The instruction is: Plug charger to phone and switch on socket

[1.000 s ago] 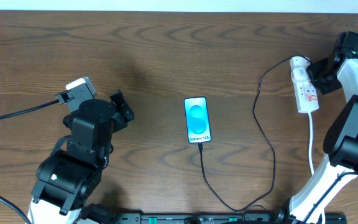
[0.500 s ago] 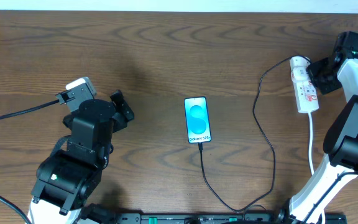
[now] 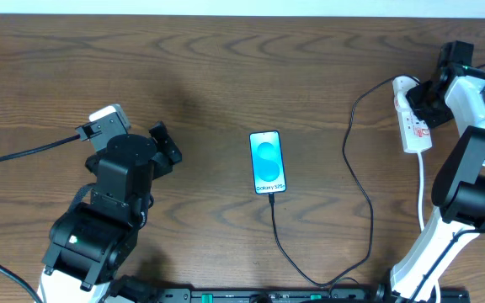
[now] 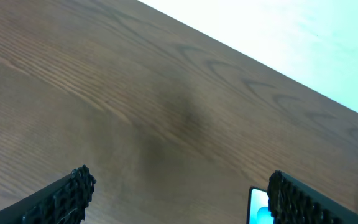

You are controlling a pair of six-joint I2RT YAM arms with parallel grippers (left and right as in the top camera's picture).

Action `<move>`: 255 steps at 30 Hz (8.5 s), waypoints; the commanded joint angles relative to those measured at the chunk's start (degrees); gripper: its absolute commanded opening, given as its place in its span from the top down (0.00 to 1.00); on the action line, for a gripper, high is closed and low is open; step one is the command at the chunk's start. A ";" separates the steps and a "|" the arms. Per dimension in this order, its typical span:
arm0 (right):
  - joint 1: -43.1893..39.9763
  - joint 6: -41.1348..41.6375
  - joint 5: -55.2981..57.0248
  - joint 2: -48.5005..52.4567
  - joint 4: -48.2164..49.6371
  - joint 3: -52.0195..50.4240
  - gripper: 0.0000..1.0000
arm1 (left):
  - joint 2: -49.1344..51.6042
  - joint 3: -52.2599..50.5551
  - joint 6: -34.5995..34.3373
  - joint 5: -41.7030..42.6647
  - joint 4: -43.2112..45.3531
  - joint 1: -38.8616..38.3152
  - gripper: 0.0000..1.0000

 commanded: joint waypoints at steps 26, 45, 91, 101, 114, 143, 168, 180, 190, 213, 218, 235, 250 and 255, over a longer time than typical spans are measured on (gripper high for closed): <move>-1.81 -8.92 0.83 1.95 -4.81 7.17 0.99 | 0.04 0.52 0.39 -1.01 -0.15 0.35 0.08; 0.00 -8.92 0.96 5.38 -3.82 6.54 0.99 | 0.04 0.52 0.39 -1.01 -0.15 0.35 0.09; -0.15 -10.14 -6.80 4.63 -4.85 6.51 0.99 | 0.04 0.52 0.39 -1.01 -0.15 0.35 0.09; -0.20 -10.19 -9.73 10.91 -5.49 6.54 0.99 | 0.04 0.52 0.39 -1.01 -0.15 0.35 0.08; -3.63 -10.19 -12.26 10.62 -12.22 12.98 0.99 | 0.04 0.52 0.39 -1.01 -0.15 0.35 0.08; -8.00 -10.21 -18.56 10.64 -19.61 23.15 0.99 | 0.04 0.52 0.39 -1.01 -0.15 0.35 0.08; -2.21 -10.49 -14.21 16.63 -19.39 22.82 0.99 | 0.04 0.52 0.39 -1.01 -0.15 0.35 0.09; -4.79 -12.37 1.22 3.04 -27.21 22.84 0.99 | 0.04 0.52 0.39 -1.01 -0.15 0.35 0.09; -4.90 -10.97 5.88 -23.65 -27.28 22.84 0.99 | 0.04 0.52 0.39 -1.01 -0.15 0.35 0.09; -4.90 -10.21 0.37 -61.29 -17.00 22.84 0.75 | 0.04 0.52 0.39 -1.01 -0.15 0.35 0.09; -4.90 -10.19 0.26 -63.32 -16.17 22.84 0.68 | 0.04 0.52 0.39 -1.01 -0.15 0.35 0.08; -4.90 -10.14 -4.24 -69.11 -17.53 22.14 0.51 | 0.04 0.52 0.39 -1.01 -0.15 0.35 0.09; -2.45 -10.19 -3.39 -74.69 -16.52 20.48 0.36 | 0.04 0.52 0.39 -1.01 -0.15 0.35 0.09; 1.88 -10.19 1.95 -75.58 -15.93 20.02 0.27 | 0.04 0.52 0.39 -1.01 -0.15 0.35 0.08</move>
